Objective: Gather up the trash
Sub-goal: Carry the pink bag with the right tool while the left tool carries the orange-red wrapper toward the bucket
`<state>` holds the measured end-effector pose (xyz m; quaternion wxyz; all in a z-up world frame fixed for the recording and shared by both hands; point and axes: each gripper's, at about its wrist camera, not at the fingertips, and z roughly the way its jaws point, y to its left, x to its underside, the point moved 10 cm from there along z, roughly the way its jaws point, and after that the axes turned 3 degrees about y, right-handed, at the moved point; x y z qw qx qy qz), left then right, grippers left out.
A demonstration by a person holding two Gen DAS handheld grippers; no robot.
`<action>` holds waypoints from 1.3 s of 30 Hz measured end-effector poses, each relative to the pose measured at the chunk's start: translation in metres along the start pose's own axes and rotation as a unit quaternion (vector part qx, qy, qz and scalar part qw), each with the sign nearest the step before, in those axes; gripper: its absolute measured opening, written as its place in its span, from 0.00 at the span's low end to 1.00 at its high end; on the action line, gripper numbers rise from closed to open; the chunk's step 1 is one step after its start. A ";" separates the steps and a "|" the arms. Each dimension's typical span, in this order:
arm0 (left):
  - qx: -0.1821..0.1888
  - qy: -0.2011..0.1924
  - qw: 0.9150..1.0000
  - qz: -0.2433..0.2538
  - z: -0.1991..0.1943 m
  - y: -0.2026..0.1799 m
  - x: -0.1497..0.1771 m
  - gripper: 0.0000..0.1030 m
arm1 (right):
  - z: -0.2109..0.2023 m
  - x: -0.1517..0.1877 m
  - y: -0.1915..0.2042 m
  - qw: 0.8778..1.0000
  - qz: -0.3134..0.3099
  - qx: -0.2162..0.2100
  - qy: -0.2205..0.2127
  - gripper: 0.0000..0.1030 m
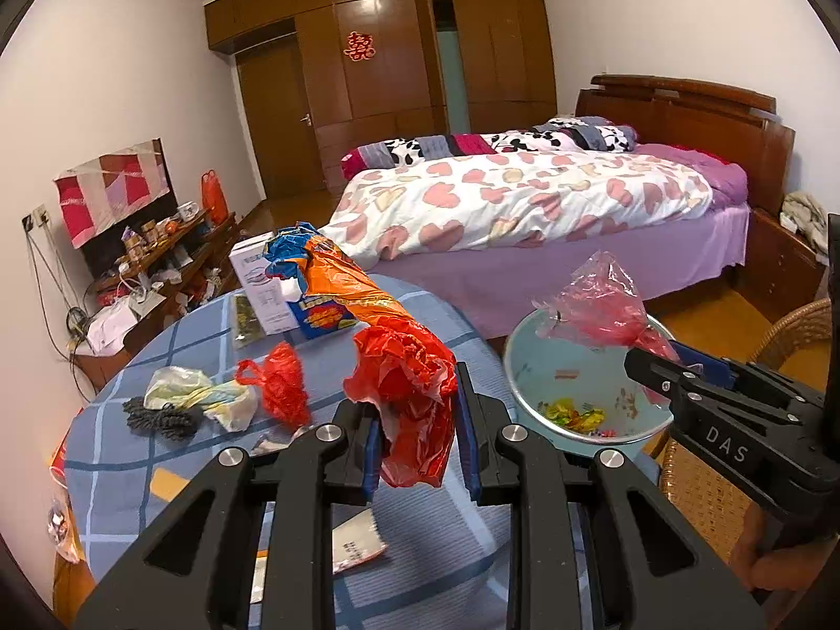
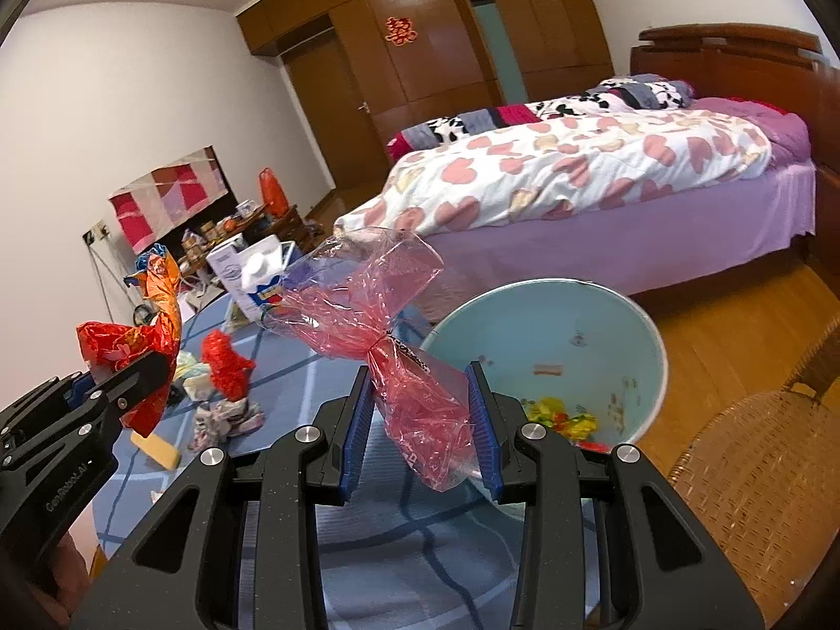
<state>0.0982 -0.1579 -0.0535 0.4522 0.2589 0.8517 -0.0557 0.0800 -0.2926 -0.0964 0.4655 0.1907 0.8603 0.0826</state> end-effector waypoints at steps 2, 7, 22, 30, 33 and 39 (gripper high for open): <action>0.002 0.000 1.000 0.005 0.002 -0.006 -0.002 0.23 | -0.001 -0.001 -0.006 1.000 0.004 0.005 -0.002 0.35; 0.009 0.000 1.000 0.016 0.006 -0.019 -0.006 0.23 | -0.002 -0.004 -0.024 1.000 0.018 0.019 -0.006 0.35; 0.044 0.011 0.998 0.036 0.025 -0.060 -0.014 0.23 | -0.006 -0.013 -0.067 0.997 0.050 0.060 -0.018 0.35; 0.053 0.016 0.997 0.054 0.037 -0.085 -0.014 0.23 | 0.004 -0.010 -0.097 0.993 0.072 0.093 -0.010 0.35; 0.055 0.020 0.997 0.058 0.042 -0.091 -0.013 0.23 | 0.007 -0.009 -0.106 0.992 0.080 0.101 -0.008 0.35; 0.066 0.033 0.995 0.063 0.059 -0.106 -0.009 0.23 | 0.012 -0.007 -0.120 0.988 0.084 0.126 -0.005 0.35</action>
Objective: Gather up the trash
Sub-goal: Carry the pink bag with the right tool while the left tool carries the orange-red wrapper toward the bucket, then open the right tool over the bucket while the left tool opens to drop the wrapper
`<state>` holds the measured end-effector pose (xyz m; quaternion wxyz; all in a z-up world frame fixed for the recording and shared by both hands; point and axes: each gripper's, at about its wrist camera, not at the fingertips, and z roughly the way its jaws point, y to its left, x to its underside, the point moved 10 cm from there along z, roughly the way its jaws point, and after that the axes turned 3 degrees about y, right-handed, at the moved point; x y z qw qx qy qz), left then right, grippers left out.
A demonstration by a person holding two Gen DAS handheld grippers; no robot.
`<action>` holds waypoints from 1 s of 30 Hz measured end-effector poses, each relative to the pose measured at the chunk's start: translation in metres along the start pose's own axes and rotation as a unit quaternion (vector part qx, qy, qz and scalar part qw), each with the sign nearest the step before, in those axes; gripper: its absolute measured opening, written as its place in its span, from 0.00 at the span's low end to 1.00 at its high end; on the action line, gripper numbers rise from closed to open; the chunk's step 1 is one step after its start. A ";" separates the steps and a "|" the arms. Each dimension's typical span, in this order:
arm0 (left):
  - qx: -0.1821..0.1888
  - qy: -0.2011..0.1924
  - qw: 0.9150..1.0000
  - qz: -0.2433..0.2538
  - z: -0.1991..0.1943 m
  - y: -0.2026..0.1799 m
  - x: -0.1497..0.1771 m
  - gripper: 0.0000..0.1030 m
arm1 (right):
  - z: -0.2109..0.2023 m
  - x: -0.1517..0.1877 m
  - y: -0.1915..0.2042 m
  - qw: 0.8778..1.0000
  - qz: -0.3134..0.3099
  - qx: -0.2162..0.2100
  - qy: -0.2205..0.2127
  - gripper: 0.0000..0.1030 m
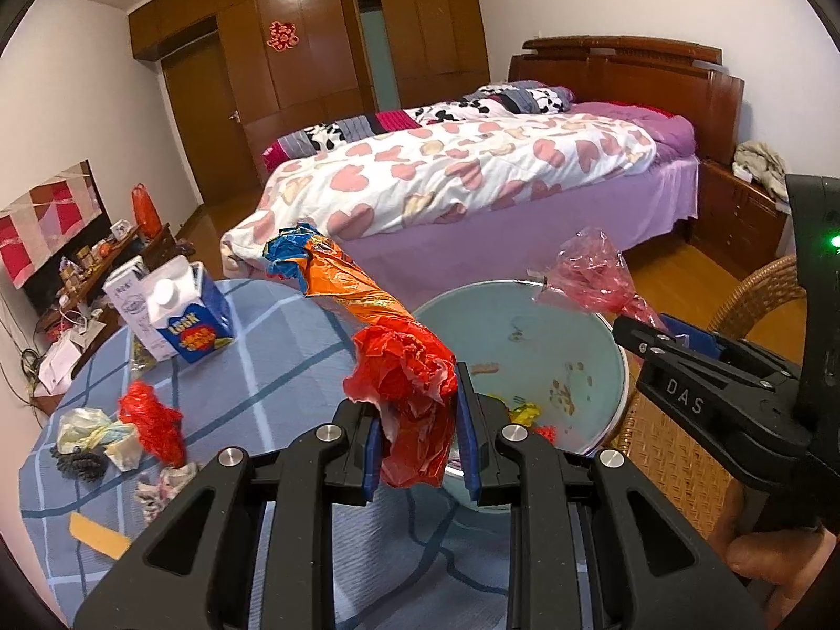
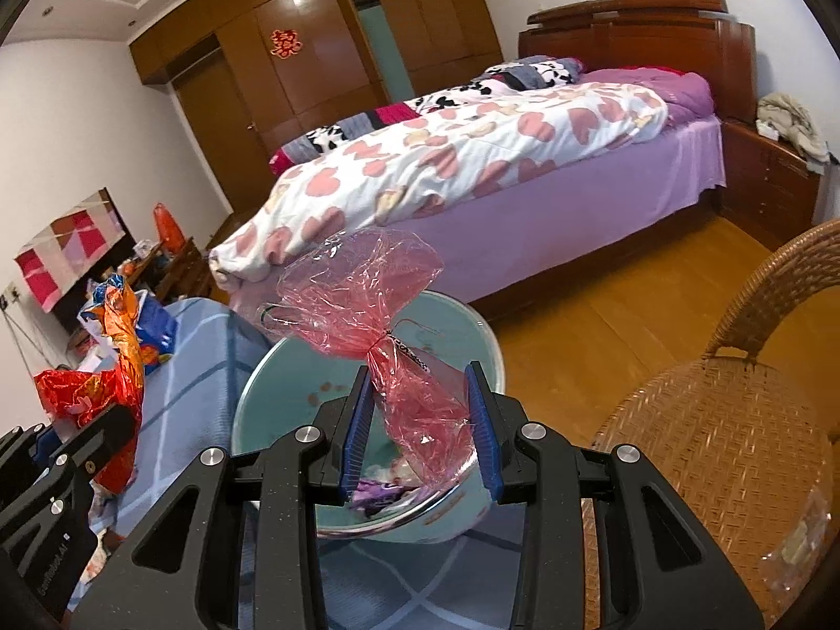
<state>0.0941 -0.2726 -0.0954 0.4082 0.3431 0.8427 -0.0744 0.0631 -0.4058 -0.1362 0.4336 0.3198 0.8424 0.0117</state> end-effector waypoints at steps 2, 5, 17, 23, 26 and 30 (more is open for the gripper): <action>0.006 0.006 1.000 0.003 0.009 -0.005 0.001 0.23 | 0.004 0.001 -0.003 1.000 0.001 0.006 0.004 0.35; 0.020 0.015 1.000 0.003 0.020 -0.012 0.003 0.23 | 0.014 0.004 -0.009 1.000 0.005 0.015 0.014 0.35; 0.058 0.047 0.997 0.007 0.064 -0.033 0.008 0.23 | 0.048 0.006 -0.028 0.998 0.016 0.048 0.039 0.35; 0.064 0.064 0.996 0.004 0.081 -0.037 0.015 0.23 | 0.050 0.000 -0.028 0.998 0.013 0.049 0.033 0.35; 0.064 0.068 0.996 -0.001 0.085 -0.034 0.017 0.23 | 0.051 -0.001 -0.023 0.999 0.008 0.039 0.033 0.35; 0.065 0.072 0.995 -0.002 0.088 -0.033 0.019 0.23 | 0.052 -0.003 -0.016 0.999 0.003 0.033 0.034 0.35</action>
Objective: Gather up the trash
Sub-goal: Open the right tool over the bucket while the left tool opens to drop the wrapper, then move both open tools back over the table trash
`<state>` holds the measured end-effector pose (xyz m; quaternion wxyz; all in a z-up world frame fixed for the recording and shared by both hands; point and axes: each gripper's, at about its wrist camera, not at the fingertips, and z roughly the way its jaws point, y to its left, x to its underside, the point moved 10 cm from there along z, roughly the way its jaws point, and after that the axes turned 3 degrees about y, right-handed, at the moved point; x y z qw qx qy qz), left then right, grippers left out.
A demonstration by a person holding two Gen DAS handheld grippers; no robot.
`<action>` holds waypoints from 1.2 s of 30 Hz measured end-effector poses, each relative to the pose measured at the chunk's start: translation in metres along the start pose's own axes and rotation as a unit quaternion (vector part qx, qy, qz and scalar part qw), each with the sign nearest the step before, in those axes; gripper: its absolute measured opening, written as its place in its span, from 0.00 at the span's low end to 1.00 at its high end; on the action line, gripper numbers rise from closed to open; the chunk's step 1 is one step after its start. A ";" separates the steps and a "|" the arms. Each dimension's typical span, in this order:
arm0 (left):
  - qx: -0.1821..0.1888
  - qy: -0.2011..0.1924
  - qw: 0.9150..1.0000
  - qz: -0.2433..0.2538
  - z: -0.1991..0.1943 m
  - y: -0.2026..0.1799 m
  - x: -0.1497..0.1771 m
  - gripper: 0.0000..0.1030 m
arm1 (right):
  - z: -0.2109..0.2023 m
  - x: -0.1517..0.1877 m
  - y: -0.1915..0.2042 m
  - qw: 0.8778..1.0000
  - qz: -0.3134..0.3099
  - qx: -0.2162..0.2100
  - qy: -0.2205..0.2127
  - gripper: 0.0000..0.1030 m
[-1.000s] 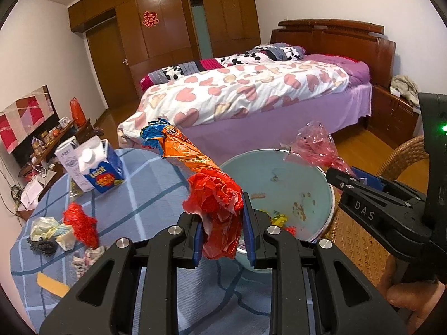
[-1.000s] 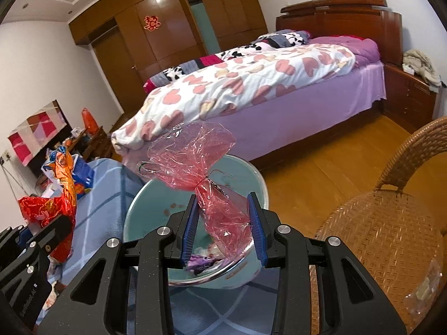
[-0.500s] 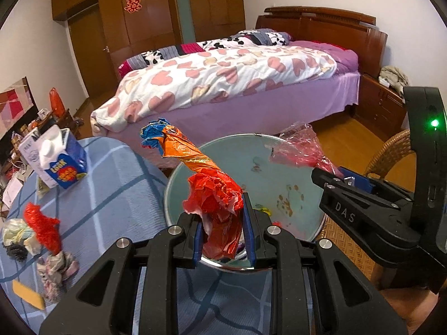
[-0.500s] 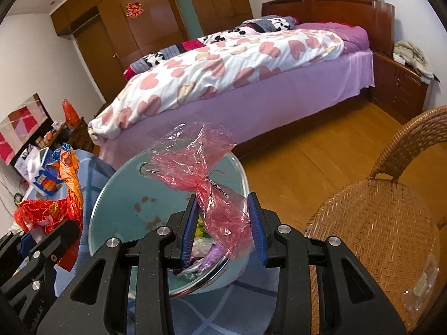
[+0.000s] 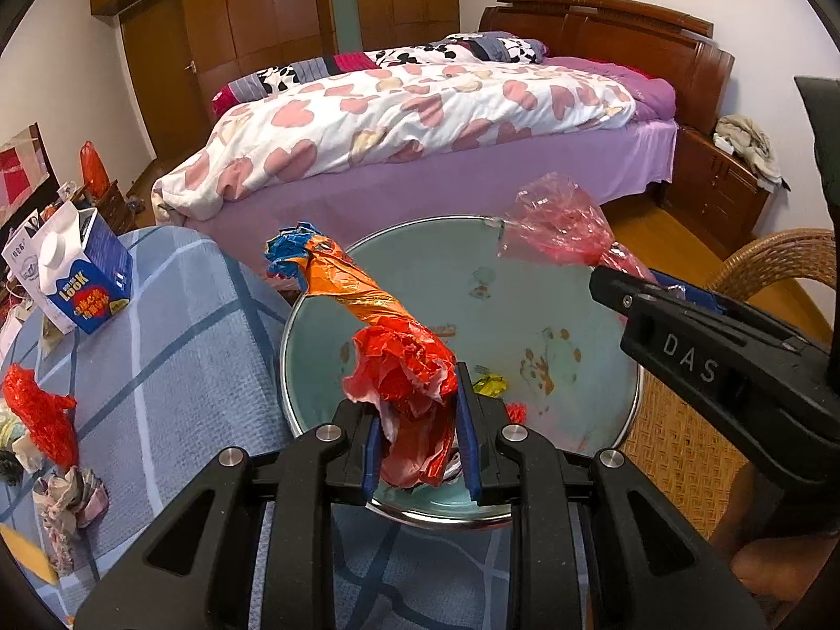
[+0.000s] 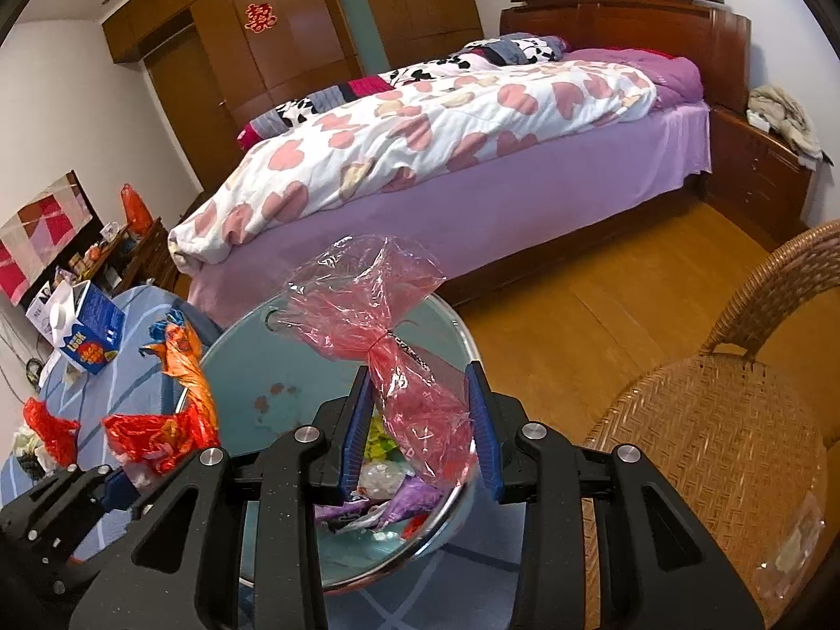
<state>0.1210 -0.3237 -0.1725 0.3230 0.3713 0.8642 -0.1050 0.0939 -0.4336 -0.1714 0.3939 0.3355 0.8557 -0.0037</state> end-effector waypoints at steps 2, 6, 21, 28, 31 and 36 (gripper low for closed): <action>0.001 0.002 1.000 0.000 0.000 0.001 0.002 0.23 | 0.000 0.000 0.005 1.000 -0.002 -0.009 0.004 0.35; 0.003 0.006 1.000 -0.005 0.002 0.002 0.005 0.24 | 0.003 0.001 0.017 0.999 -0.017 -0.025 0.015 0.35; -0.015 -0.012 1.000 -0.015 -0.016 0.011 0.006 0.52 | -0.013 -0.006 0.009 0.999 0.029 -0.043 0.008 0.51; -0.037 -0.032 0.999 -0.020 -0.046 0.022 0.005 0.64 | -0.036 -0.004 0.006 0.999 0.030 -0.028 -0.021 0.62; -0.046 -0.034 0.998 -0.032 -0.058 0.035 0.011 0.68 | -0.043 0.001 0.013 0.999 0.023 -0.031 -0.022 0.63; -0.075 -0.045 0.995 -0.050 -0.081 0.061 0.019 0.76 | -0.051 0.011 0.035 0.999 0.001 -0.046 -0.021 0.68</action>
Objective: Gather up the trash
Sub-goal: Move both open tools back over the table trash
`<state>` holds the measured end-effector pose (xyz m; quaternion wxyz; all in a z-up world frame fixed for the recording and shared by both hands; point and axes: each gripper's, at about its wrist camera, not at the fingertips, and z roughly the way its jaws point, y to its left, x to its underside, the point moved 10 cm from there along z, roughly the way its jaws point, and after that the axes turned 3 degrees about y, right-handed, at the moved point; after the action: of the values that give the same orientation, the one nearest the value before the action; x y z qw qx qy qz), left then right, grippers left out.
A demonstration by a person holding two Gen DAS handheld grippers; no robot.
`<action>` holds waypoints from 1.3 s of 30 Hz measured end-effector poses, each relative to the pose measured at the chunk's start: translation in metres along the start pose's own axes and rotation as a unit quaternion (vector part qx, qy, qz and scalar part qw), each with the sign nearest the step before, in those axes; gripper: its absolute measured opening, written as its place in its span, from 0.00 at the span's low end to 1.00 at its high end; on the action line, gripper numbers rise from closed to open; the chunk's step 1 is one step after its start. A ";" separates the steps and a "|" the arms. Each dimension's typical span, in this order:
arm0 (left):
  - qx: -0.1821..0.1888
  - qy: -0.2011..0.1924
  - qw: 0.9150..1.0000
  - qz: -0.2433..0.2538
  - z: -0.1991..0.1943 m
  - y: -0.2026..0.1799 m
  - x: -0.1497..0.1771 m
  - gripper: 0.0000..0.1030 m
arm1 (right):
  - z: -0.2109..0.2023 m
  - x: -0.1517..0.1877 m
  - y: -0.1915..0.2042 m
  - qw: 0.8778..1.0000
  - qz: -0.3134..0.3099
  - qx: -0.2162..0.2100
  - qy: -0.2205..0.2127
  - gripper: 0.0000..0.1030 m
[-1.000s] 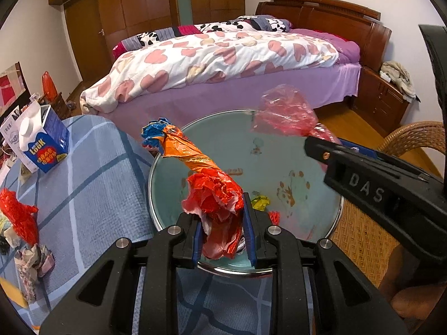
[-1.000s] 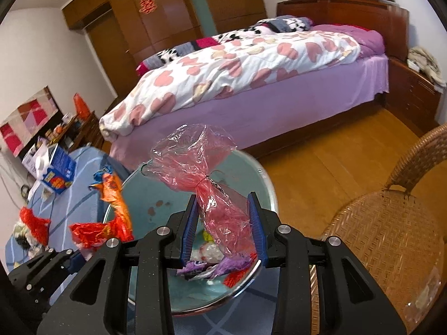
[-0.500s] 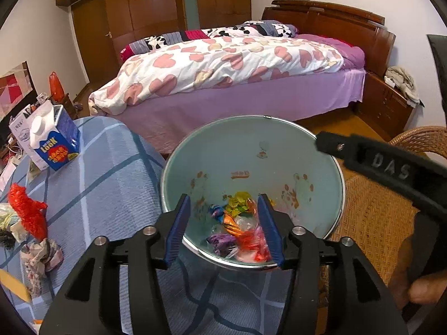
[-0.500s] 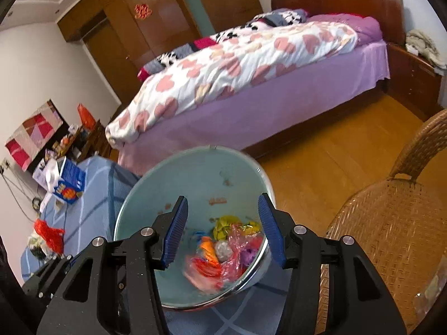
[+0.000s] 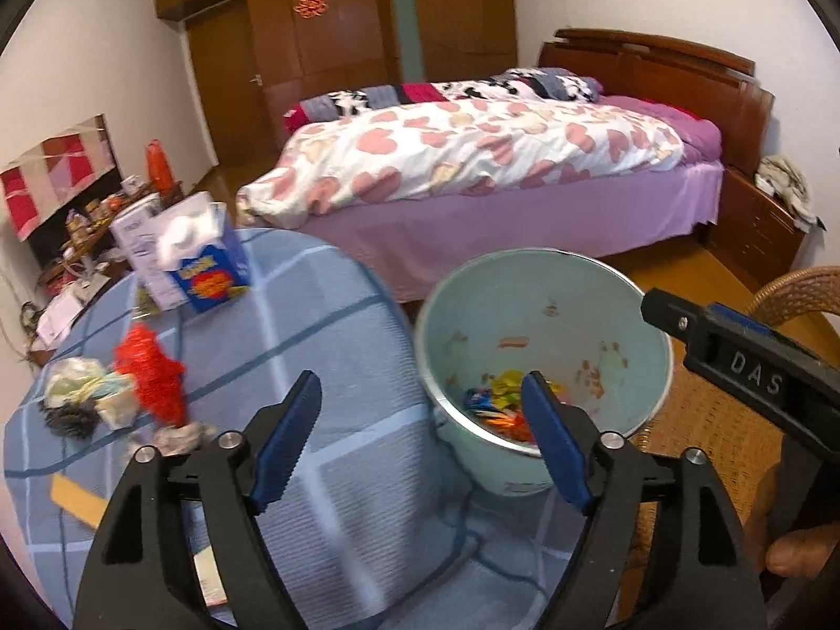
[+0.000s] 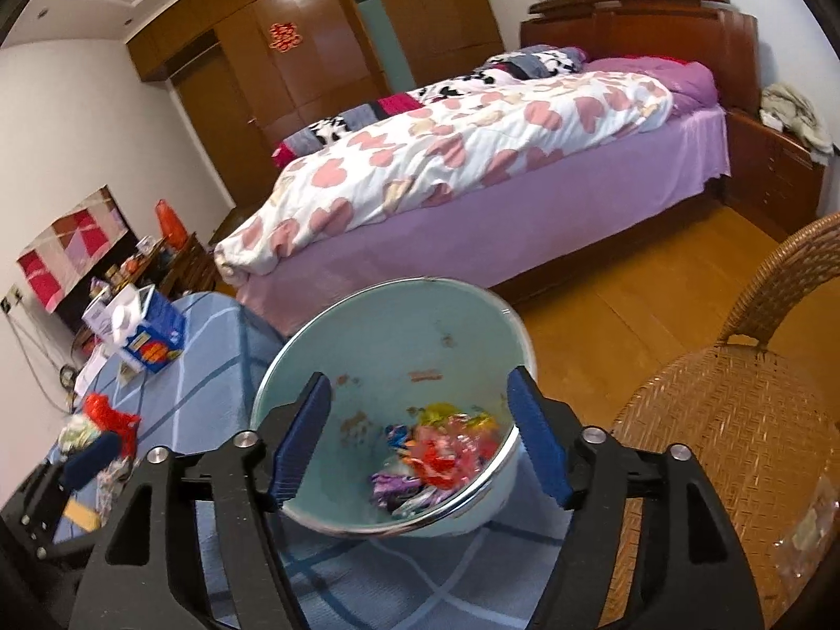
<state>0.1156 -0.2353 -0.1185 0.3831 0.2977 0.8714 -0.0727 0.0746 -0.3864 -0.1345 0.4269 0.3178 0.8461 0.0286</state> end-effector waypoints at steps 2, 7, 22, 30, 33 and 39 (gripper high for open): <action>-0.008 -0.001 1.000 -0.011 -0.007 0.013 0.004 0.77 | -0.002 0.004 0.009 1.000 -0.008 -0.007 0.002 0.69; -0.033 -0.001 0.999 -0.030 -0.020 0.046 0.013 0.81 | -0.007 0.013 0.039 0.999 -0.034 -0.027 0.007 0.69; -0.068 0.019 0.995 -0.068 -0.046 0.129 0.063 0.82 | -0.013 0.044 0.115 0.992 -0.098 -0.077 0.031 0.69; -0.070 0.046 0.993 -0.086 -0.053 0.193 0.119 0.82 | -0.013 0.071 0.147 0.983 -0.142 -0.098 0.056 0.69; -0.054 0.060 0.993 -0.087 -0.055 0.207 0.142 0.82 | -0.013 0.080 0.159 0.980 -0.155 -0.105 0.065 0.69; -0.029 0.065 0.996 -0.059 -0.051 0.197 0.152 0.82 | -0.014 0.095 0.174 0.975 -0.172 -0.118 0.081 0.69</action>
<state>0.1166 0.0136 -0.1711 0.3288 0.2385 0.9124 -0.0505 0.1124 -0.1908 -0.1370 0.3896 0.1111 0.9107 0.0802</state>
